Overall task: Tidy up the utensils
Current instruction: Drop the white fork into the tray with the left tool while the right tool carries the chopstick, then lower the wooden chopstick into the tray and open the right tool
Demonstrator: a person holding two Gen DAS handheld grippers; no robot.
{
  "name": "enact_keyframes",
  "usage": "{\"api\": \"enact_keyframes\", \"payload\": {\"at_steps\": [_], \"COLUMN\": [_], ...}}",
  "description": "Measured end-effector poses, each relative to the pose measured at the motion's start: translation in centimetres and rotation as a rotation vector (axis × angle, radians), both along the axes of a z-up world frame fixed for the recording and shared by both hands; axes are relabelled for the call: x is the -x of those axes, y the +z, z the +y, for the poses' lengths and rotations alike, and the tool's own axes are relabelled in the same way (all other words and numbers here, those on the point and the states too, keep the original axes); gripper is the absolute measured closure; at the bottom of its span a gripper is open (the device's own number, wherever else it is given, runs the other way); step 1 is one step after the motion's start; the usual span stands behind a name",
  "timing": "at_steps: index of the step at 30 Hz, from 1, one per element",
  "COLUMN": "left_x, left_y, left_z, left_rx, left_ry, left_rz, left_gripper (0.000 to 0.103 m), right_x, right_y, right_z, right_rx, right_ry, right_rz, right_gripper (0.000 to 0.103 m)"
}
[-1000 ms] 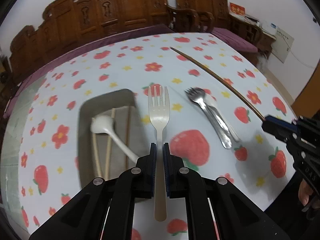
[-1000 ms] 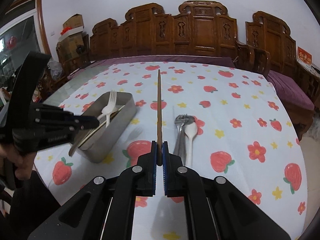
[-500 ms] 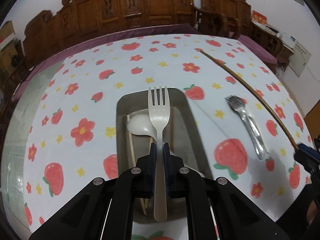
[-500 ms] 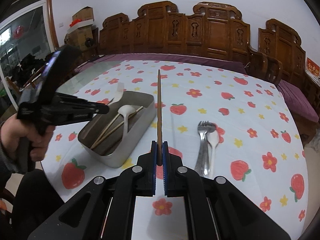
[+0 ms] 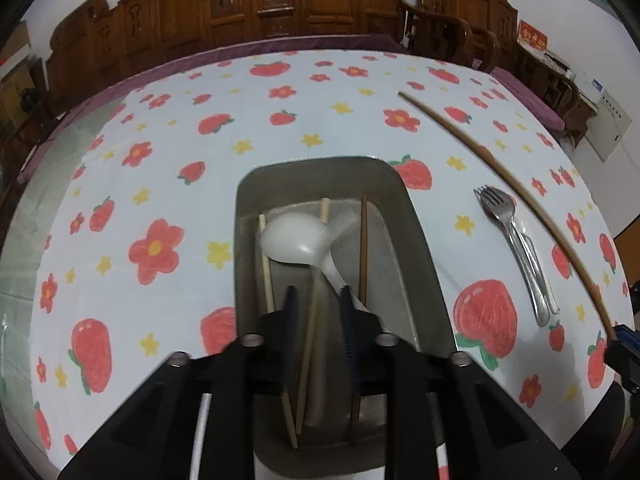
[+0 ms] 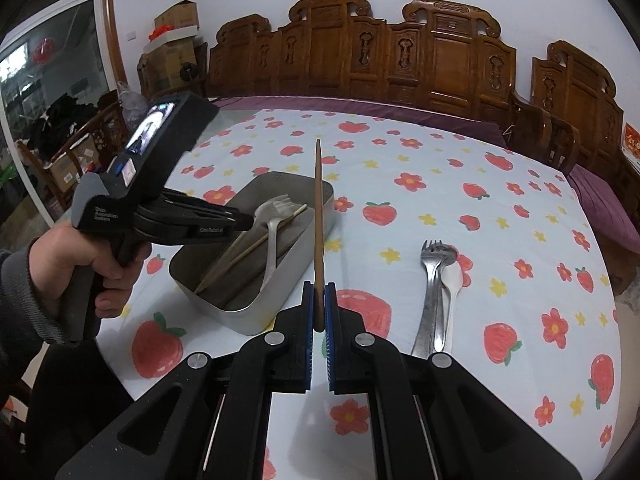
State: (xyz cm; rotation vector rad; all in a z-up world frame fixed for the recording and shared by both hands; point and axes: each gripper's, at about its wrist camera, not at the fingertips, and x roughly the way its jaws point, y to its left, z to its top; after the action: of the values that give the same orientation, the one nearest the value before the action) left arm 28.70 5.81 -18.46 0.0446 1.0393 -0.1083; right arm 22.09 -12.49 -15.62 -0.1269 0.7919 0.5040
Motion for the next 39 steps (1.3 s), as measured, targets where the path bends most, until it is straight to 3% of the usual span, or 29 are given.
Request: {"api": "enact_keyframes", "payload": {"at_steps": [9,10,12,18,20,21,34,39], "left_x": [1.8,2.1,2.6,3.9,4.2,4.7,6.0,6.2], "left_y": [3.1,3.4,4.1,5.8,6.2,6.6,7.9,7.9], "left_z": [2.3,2.6,3.3,5.7,6.4,7.0,10.5,11.0], "left_rx": [-0.010,-0.012,-0.016,-0.009,-0.005,-0.007,-0.040,-0.045], "left_ry": [0.013,0.014,0.019,0.047,0.056,0.064,0.107,0.115], "left_rz": [-0.065,-0.071,-0.091,-0.133,-0.141,-0.171,-0.207,-0.207], "left_gripper": [0.068,0.065,0.045,0.041,0.013,0.008,0.008,0.008], "right_x": [-0.2,-0.2,-0.5,-1.8,-2.0,-2.2,-3.5,-3.6], "right_y": [-0.5,-0.7,-1.0,-1.9,-2.1,-2.4,-4.1,-3.9], "right_z": [2.5,2.8,3.6,5.9,6.5,7.0,9.5,9.9], "right_rx": [-0.014,-0.019,-0.030,-0.040,-0.038,-0.036,-0.008,-0.059], "right_ry": [0.023,0.025,0.027,0.027,0.026,0.023,-0.025,0.001], "right_rz": [0.035,0.044,0.066,0.119,0.133,0.143,0.200,0.205], "right_gripper": [0.097,0.097,0.097,0.097,0.097,0.097,0.097,0.094]}}
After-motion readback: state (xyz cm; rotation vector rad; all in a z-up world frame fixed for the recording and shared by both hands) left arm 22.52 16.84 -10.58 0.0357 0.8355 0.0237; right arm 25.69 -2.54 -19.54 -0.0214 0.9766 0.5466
